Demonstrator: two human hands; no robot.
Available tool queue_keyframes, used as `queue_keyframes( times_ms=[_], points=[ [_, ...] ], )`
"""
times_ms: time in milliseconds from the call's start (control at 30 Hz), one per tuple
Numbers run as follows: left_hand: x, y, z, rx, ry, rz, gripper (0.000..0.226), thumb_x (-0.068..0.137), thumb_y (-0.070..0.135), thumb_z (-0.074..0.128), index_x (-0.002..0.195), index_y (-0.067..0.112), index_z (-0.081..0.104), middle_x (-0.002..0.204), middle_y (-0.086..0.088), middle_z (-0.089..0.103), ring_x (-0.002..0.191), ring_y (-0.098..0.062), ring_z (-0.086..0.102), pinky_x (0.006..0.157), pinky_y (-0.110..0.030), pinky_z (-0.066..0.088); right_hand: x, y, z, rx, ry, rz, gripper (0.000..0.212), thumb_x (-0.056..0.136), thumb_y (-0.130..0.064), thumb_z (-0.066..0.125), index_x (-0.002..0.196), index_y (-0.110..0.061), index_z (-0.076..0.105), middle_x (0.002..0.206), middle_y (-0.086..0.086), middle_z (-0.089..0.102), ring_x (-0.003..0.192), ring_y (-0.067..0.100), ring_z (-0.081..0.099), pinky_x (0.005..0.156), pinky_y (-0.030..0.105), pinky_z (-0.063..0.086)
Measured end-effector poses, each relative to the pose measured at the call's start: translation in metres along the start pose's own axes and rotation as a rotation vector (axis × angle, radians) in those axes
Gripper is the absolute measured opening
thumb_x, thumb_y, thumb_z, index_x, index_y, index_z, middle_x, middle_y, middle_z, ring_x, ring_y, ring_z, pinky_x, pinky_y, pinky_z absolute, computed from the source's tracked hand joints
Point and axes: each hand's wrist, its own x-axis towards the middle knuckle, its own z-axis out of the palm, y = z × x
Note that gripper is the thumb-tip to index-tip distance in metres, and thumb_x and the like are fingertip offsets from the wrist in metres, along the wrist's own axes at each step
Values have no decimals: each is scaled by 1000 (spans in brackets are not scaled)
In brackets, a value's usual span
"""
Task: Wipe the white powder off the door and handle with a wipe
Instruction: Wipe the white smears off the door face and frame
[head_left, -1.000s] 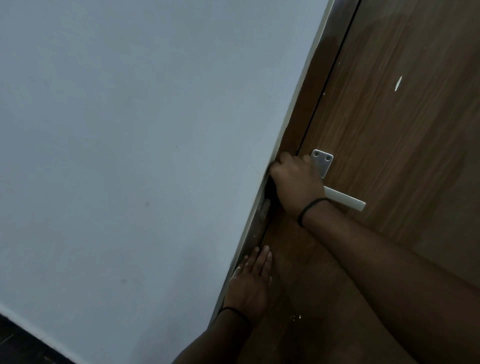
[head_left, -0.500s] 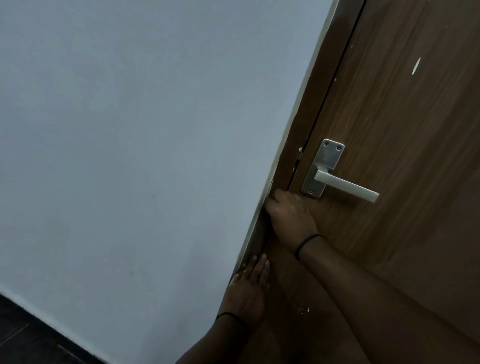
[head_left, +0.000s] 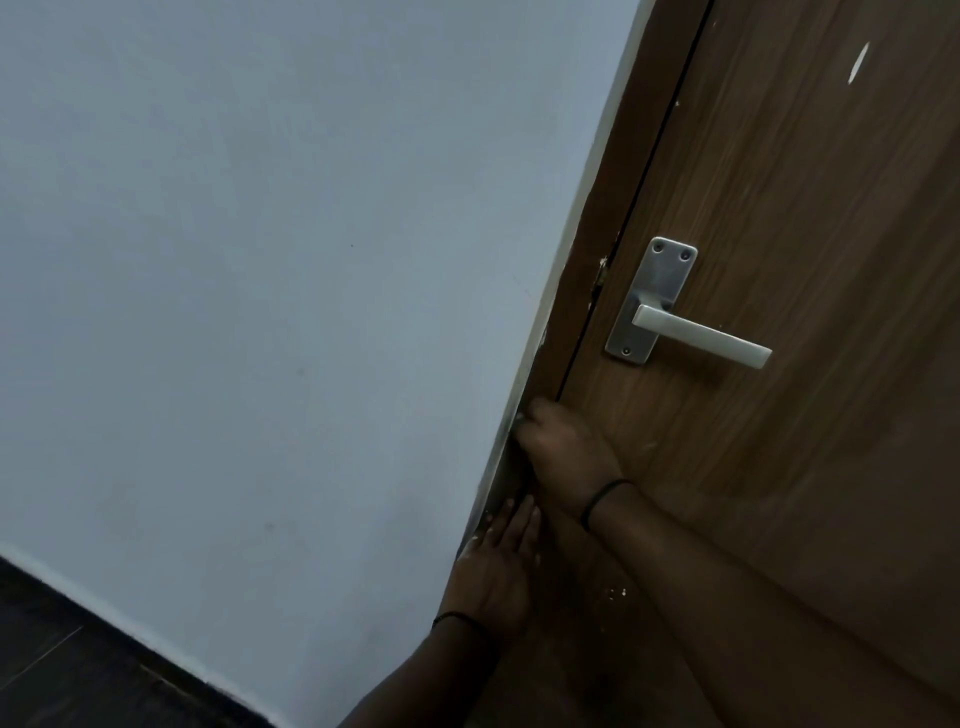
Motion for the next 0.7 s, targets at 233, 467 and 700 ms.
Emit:
queue_keyframes(
  times_ms=[233,467,700],
  points=[
    [7,-10,9,-49,-99,-41,56,105,30,21,155,21,-1,160,9,-11,149,-16,-11,120,-33,-2,12,10,-6,30,79,57,14,73,7,70,75,-4,63,77,13,57,64,29,57,52,34,47],
    [6,-10,11,-58,-74,-50,59,102,34,27,155,20,5,161,7,-4,149,-14,-1,118,-29,0,-16,5,13,-37,-137,-65,16,83,6,57,90,-4,67,91,14,59,80,29,58,66,38,48],
    [11,-11,-4,-52,-42,-47,56,103,40,15,154,25,-4,157,12,-14,148,-10,-6,118,-29,1,-68,70,-25,74,168,117,14,80,-4,73,93,-6,68,90,10,58,75,20,58,63,31,50]
  ],
)
